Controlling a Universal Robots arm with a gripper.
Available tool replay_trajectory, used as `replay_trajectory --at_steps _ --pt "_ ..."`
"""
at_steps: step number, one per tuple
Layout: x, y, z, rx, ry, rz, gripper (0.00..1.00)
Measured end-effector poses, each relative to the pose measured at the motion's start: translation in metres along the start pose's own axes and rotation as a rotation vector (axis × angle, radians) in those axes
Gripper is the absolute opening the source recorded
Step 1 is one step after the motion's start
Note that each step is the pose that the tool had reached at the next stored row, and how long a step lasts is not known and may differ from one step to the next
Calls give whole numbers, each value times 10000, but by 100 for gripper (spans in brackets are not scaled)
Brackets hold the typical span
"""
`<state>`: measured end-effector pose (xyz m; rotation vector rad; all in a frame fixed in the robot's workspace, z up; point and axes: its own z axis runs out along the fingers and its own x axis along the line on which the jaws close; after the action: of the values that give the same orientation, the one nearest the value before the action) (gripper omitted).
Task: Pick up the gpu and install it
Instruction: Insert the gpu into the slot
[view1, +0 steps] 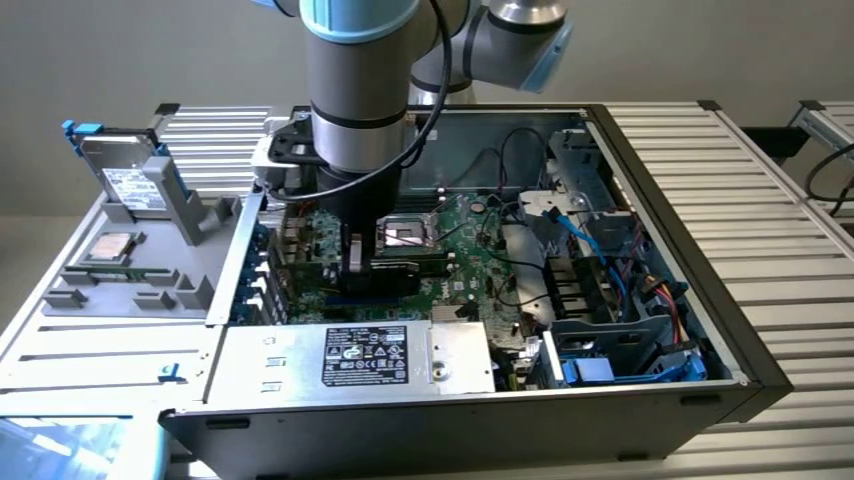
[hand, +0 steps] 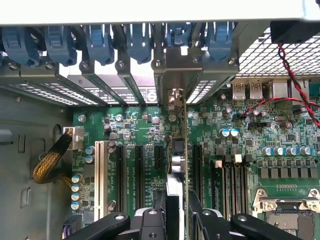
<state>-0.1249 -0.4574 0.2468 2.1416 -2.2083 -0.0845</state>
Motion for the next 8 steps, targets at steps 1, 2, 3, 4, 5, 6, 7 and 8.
replay_trajectory --at_steps 1,2,3,4,5,6,7,8 --pt "0 1 2 1 -1 1 28" --pt "0 0 3 1 -2 1 28" --pt "0 0 3 1 -2 1 28" --pt "0 0 3 1 -2 1 28" --pt "0 0 3 0 -1 1 28" --pt "0 0 4 -2 -1 1 28" --pt "0 0 5 -8 -2 0 28" --pt "0 0 5 -19 -1 0 28"
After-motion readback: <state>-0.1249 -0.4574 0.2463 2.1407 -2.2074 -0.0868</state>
